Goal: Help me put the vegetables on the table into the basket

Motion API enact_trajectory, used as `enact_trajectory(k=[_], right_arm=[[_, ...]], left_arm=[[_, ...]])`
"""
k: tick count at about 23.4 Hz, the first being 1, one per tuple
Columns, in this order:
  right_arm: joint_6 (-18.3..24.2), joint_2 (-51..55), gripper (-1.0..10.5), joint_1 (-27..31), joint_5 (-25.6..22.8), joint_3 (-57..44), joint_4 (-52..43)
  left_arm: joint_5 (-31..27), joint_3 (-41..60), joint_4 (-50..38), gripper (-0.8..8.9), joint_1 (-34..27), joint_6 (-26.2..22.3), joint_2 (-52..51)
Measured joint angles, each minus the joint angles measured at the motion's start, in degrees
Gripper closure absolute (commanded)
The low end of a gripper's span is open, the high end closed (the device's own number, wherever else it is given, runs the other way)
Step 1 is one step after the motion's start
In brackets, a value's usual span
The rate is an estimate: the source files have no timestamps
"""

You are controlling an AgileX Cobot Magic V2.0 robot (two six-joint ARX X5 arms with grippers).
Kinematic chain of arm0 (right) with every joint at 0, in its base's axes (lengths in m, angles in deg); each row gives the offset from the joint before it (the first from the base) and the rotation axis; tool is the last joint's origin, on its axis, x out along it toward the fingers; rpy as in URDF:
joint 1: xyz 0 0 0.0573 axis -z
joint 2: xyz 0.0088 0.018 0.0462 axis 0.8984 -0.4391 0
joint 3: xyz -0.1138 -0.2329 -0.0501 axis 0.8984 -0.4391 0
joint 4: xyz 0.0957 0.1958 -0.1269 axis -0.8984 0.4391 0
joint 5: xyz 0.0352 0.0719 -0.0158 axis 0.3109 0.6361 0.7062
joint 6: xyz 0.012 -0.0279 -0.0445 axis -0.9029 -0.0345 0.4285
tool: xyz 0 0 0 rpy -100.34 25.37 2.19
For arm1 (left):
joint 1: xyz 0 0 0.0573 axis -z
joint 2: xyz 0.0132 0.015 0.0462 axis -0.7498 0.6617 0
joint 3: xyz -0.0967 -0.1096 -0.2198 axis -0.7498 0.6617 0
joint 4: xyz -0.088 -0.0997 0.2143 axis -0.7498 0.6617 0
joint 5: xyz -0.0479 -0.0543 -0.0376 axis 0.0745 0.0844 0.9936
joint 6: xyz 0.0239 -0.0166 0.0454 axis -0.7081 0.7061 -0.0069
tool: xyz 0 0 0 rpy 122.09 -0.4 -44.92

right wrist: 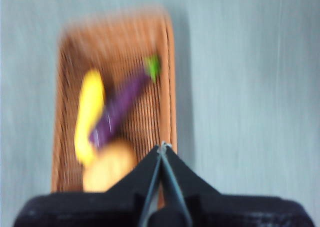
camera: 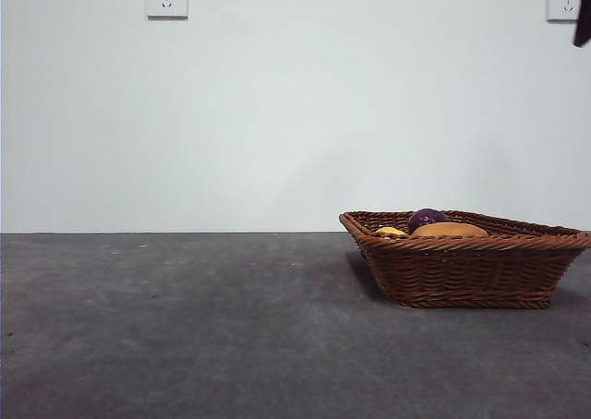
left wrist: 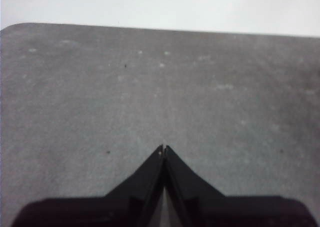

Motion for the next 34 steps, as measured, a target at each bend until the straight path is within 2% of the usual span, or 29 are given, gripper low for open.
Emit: enact_trajectory(k=[5, 9, 34], right_arm=[[0.0, 0.0, 9.5, 0.0, 0.02, 0.0, -16.57], [0.0, 0.0, 9.5, 0.0, 0.02, 0.0, -23.65], [0.0, 0.0, 9.5, 0.0, -0.04, 0.0, -24.22]], left_arm=[[0.22, 0.0, 1.68, 8.16, -0.04, -3.74, -3.93], [0.24, 0.0, 1.68, 8.16, -0.04, -5.07, -4.07], [0.22, 0.0, 1.55, 8.16, -0.04, -5.07, -4.0]])
